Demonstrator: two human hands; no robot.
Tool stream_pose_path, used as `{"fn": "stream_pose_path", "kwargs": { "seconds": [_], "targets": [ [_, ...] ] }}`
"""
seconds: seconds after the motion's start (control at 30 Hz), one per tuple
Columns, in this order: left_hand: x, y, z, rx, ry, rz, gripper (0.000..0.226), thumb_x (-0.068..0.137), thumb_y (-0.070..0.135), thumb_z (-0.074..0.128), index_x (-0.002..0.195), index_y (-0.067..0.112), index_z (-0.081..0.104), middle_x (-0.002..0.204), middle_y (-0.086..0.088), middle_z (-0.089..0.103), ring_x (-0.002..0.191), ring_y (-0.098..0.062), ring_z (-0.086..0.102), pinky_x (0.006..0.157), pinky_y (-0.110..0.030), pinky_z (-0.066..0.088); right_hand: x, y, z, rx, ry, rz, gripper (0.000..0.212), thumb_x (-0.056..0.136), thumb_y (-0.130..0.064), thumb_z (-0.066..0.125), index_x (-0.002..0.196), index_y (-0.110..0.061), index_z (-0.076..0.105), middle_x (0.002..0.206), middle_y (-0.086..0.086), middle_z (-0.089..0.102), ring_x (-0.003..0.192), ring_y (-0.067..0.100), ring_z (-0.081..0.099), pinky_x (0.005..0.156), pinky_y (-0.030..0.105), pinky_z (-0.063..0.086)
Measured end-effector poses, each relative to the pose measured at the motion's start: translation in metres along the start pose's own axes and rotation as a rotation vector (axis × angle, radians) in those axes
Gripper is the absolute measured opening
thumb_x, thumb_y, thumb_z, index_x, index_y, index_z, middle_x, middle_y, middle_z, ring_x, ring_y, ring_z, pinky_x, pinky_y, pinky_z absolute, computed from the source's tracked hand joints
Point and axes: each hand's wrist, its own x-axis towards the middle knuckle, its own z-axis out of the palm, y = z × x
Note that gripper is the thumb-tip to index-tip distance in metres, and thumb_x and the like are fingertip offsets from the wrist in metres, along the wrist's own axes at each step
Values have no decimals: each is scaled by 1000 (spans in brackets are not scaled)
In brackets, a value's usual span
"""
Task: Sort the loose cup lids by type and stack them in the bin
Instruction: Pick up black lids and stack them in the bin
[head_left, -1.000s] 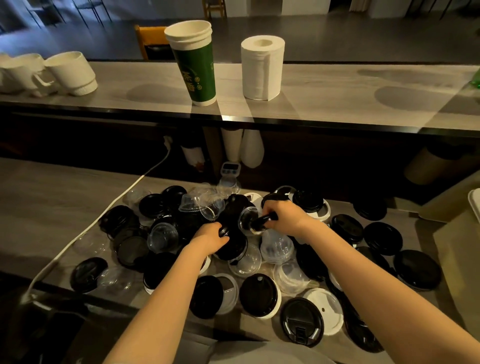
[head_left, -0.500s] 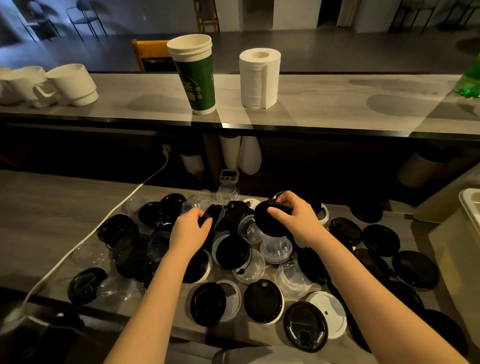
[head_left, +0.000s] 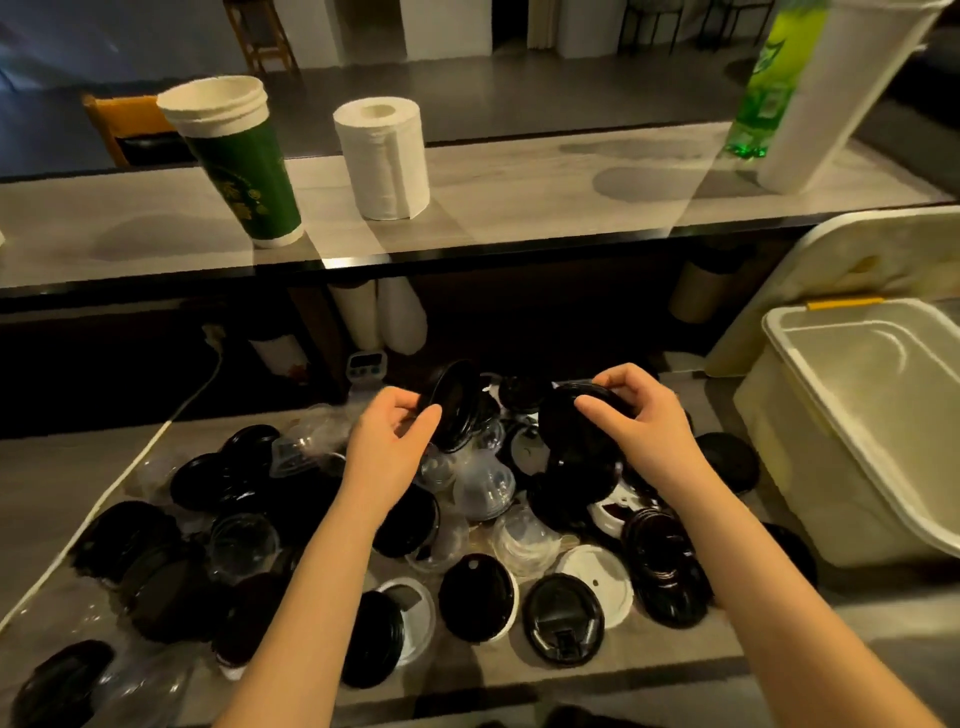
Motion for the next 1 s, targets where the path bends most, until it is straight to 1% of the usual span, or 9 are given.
{"fn": "stream_pose_path", "kwargs": {
  "seconds": [0.1, 0.23, 0.3, 0.4, 0.47, 0.6, 0.73, 0.87, 1.0],
  "targets": [
    [-1, 20, 34, -7, -84, 75, 10, 87, 20, 64, 85, 22, 55, 90, -7, 66, 88, -22, 64, 79, -37, 53, -9, 2, -44, -14, 115, 10, 19, 81, -15, 72, 84, -26, 57, 82, -6, 66, 73, -2, 65, 63, 14, 50],
    [-5, 49, 81, 23, -173, 189, 19, 86, 13, 65, 81, 27, 53, 84, 5, 63, 80, -7, 60, 74, -22, 49, -13, 13, -105, -69, 223, 26, 29, 76, -11, 76, 83, -31, 56, 87, 2, 68, 86, 21, 67, 79, 41, 56],
    [-6, 62, 107, 50, -201, 249, 23, 85, 11, 66, 82, 31, 54, 86, 9, 63, 83, -3, 61, 75, -19, 50, -12, 20, -133, -86, 264, 22, 30, 76, -11, 77, 84, -31, 56, 90, 4, 68, 88, 23, 67, 81, 46, 55],
    [-3, 77, 151, 85, -203, 298, 18, 84, 13, 67, 90, 27, 57, 91, 12, 63, 85, 4, 60, 75, -14, 49, -4, 31, -177, -91, 315, 34, 29, 78, -9, 75, 84, -29, 55, 91, 5, 69, 87, 22, 66, 81, 44, 54],
    [1, 88, 182, 121, -184, 314, 16, 85, 14, 66, 97, 22, 59, 95, 12, 63, 87, 4, 60, 77, -17, 49, 3, 42, -208, -81, 341, 57, 29, 78, -8, 74, 83, -30, 55, 91, 4, 69, 88, 21, 65, 82, 40, 52],
    [6, 116, 246, 373, -164, 400, 31, 89, 21, 63, 118, 17, 57, 121, 9, 59, 110, -5, 53, 89, -16, 39, 26, 69, -267, -35, 374, 118, 28, 80, -7, 72, 83, -29, 53, 94, 6, 67, 89, 23, 64, 80, 38, 51],
    [9, 136, 290, 577, -152, 456, 44, 93, 26, 56, 135, 19, 47, 132, 4, 54, 120, -14, 51, 96, -26, 40, 72, 117, -299, -58, 320, 288, 24, 81, -9, 70, 94, -18, 52, 98, 10, 61, 90, 27, 59, 72, 32, 46],
    [14, 141, 316, 647, -124, 453, 46, 93, 27, 56, 137, 18, 45, 133, 3, 53, 119, -15, 51, 96, -28, 43, 127, 170, -303, -200, 101, 515, 24, 82, -8, 66, 97, -18, 51, 111, 7, 56, 101, 26, 55, 82, 34, 45],
    [19, 142, 333, 713, -103, 470, 48, 92, 26, 57, 137, 16, 45, 134, 3, 53, 128, -13, 45, 104, -25, 36, 151, 209, -289, -218, -94, 654, 18, 81, -10, 68, 82, -20, 53, 95, 7, 58, 93, 24, 54, 74, 32, 45]
  ]
}}
